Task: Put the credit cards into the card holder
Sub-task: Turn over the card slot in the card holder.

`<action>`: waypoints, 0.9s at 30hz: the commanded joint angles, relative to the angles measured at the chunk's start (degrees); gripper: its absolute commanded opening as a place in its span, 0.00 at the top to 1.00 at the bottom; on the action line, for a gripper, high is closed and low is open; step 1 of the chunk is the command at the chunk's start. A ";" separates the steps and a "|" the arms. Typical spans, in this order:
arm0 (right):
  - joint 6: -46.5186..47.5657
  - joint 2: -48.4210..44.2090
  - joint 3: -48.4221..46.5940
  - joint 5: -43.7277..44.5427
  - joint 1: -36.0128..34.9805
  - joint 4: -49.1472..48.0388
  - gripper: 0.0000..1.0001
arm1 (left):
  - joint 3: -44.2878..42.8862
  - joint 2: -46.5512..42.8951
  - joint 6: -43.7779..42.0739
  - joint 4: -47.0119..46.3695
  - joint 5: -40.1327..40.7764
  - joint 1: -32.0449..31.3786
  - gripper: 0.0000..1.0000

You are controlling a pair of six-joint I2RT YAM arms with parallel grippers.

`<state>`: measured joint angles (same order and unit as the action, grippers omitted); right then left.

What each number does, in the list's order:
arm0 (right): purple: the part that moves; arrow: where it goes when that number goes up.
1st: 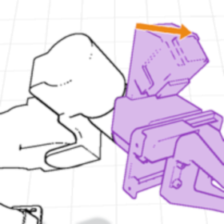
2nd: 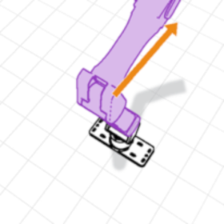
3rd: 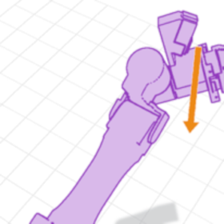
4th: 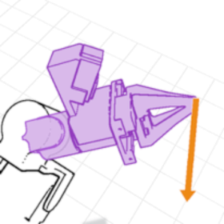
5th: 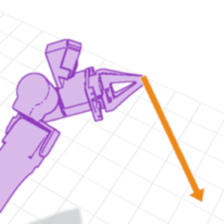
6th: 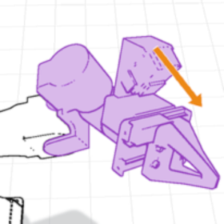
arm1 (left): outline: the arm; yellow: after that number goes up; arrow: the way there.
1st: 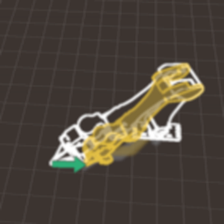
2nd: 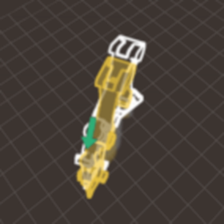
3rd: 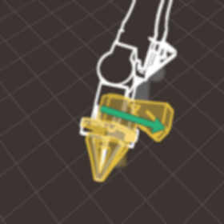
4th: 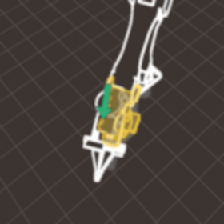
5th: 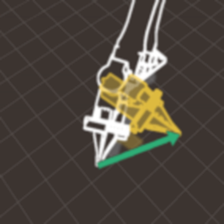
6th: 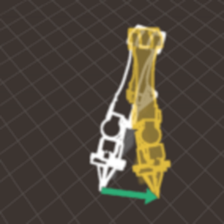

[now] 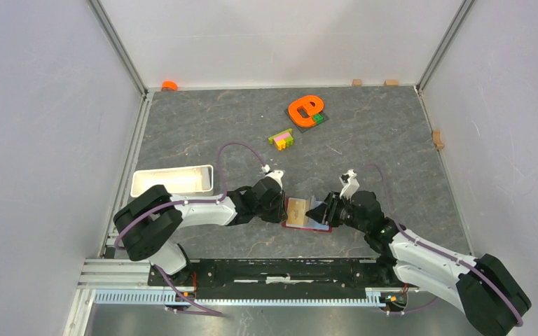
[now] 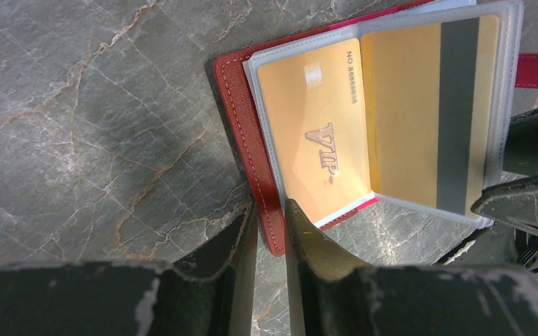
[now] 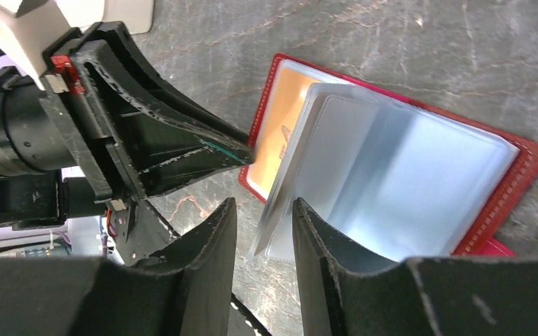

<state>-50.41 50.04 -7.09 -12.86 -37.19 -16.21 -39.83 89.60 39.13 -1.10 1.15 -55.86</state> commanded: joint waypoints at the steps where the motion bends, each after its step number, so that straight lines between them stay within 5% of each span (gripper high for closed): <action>1: 2.11 1.83 -3.68 -1.59 -1.20 -3.88 0.60 | 1.52 0.04 1.72 -0.74 -0.10 -0.26 0.72; 7: 4.09 6.29 -7.34 -0.25 -2.84 -1.96 0.60 | 2.88 -4.22 1.34 0.77 0.45 0.56 0.55; 19: 7.68 13.77 -14.61 3.73 -6.71 1.84 0.58 | 5.36 -26.36 0.98 20.07 4.82 3.57 0.28; 23: 12.21 10.02 -16.47 10.25 -6.84 10.24 0.55 | 1.11 -32.12 -2.52 28.76 1.92 9.69 0.19; 27: 16.90 5.84 -18.57 17.33 -6.76 18.83 0.41 | -4.22 -34.76 -9.33 36.83 1.18 20.25 0.06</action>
<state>-39.90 59.75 -21.89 -4.62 -43.88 -6.94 -37.91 57.41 37.19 26.11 2.81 -43.31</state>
